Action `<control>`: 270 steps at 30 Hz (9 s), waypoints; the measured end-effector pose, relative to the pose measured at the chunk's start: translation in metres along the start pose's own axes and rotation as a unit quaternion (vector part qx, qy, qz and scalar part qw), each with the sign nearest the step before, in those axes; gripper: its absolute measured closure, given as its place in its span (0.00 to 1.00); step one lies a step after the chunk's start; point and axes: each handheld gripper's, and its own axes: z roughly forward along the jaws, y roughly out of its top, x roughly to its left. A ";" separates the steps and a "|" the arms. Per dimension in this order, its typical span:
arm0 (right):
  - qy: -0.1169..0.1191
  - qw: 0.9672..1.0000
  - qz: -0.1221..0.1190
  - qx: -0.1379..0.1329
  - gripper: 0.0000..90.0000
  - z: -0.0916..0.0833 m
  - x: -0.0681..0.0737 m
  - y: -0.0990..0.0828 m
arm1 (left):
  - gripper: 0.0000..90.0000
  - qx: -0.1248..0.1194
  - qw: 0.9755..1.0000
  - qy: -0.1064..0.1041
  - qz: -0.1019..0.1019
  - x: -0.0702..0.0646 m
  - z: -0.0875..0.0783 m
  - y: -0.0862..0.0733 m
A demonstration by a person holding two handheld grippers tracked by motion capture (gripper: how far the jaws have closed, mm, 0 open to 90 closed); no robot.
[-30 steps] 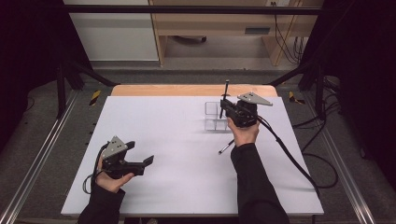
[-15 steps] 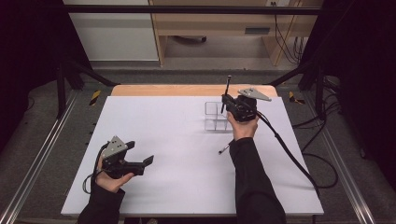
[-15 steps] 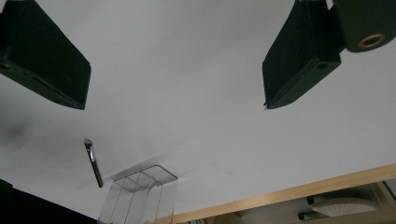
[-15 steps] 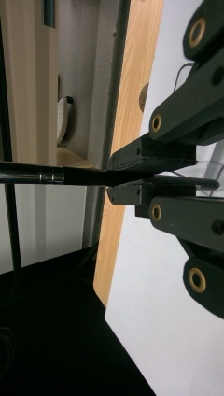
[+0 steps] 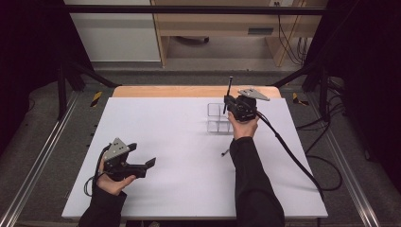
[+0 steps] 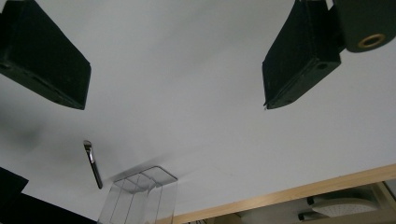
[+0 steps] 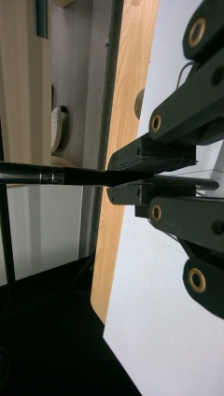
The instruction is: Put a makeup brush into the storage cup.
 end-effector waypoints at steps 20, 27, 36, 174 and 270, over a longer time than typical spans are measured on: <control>-0.017 0.999 -0.015 0.026 0.93 0.017 0.002 -0.018 | 0.08 0.000 1.000 0.001 -0.001 0.000 0.000 0.000; -0.018 0.999 -0.006 0.032 0.93 0.020 0.001 -0.025 | 0.08 0.000 1.000 0.001 -0.001 0.001 0.000 0.000; -0.021 0.999 -0.004 0.046 0.93 0.022 -0.003 -0.034 | 0.08 0.002 1.000 0.001 0.000 0.000 0.001 0.000; -0.027 0.987 -0.047 0.150 0.18 -0.045 -0.017 -0.097 | 0.08 0.037 0.999 -0.002 0.018 -0.008 0.015 -0.005; -0.025 0.957 -0.099 0.271 0.78 -0.071 -0.035 -0.111 | 0.08 0.035 0.999 -0.008 0.020 -0.009 0.013 -0.004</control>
